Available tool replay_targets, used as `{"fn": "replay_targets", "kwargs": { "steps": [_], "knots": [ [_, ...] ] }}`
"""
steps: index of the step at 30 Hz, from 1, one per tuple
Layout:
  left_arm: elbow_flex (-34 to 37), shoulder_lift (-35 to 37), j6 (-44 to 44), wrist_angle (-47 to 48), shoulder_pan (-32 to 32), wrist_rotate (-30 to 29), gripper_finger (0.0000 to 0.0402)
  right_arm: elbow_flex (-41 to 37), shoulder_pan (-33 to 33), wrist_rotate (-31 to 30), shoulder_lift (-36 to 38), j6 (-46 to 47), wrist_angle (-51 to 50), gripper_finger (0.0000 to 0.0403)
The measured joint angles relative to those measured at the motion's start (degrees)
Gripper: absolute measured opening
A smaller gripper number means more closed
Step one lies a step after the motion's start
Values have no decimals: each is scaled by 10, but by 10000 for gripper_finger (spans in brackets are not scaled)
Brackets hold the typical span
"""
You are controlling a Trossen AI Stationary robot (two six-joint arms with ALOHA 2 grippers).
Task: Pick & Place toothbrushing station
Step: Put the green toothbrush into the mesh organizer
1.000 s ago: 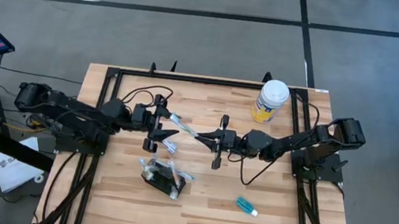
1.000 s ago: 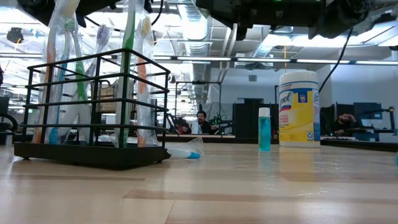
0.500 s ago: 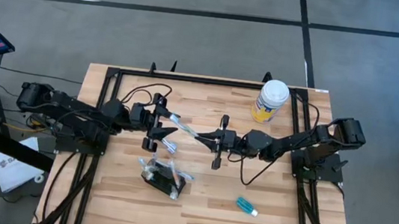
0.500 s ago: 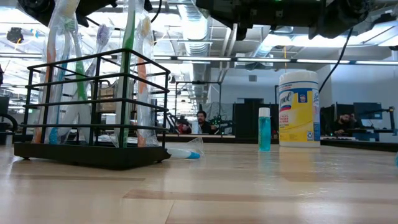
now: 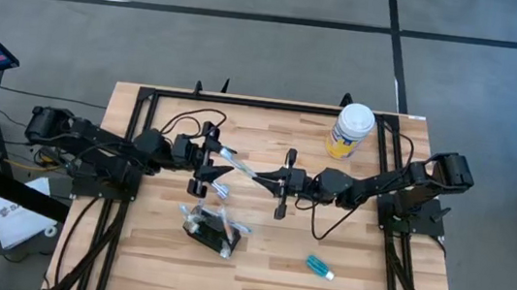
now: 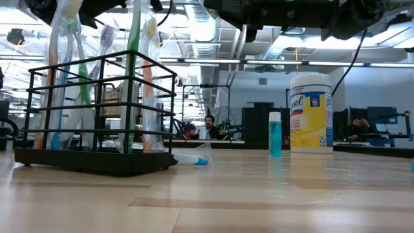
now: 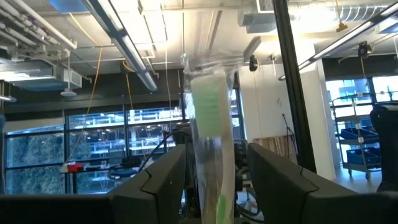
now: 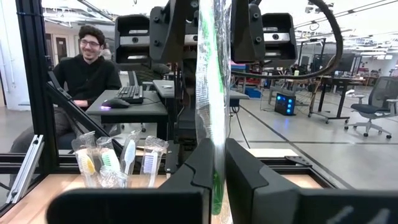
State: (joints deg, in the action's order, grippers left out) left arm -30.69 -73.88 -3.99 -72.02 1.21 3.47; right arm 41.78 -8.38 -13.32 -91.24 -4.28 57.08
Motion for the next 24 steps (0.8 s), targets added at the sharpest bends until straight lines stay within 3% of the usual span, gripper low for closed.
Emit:
{"fn": "replay_targets", "kwargs": {
  "steps": [10, 24],
  "knots": [
    [-21, -34, 0, -2, 4, 9, 155, 0, 0, 0, 0, 4, 0, 12],
    [-20, -18, 0, -3, 4, 36, 97, 0, 0, 1, 0, 4, -1, 13]
  ]
}}
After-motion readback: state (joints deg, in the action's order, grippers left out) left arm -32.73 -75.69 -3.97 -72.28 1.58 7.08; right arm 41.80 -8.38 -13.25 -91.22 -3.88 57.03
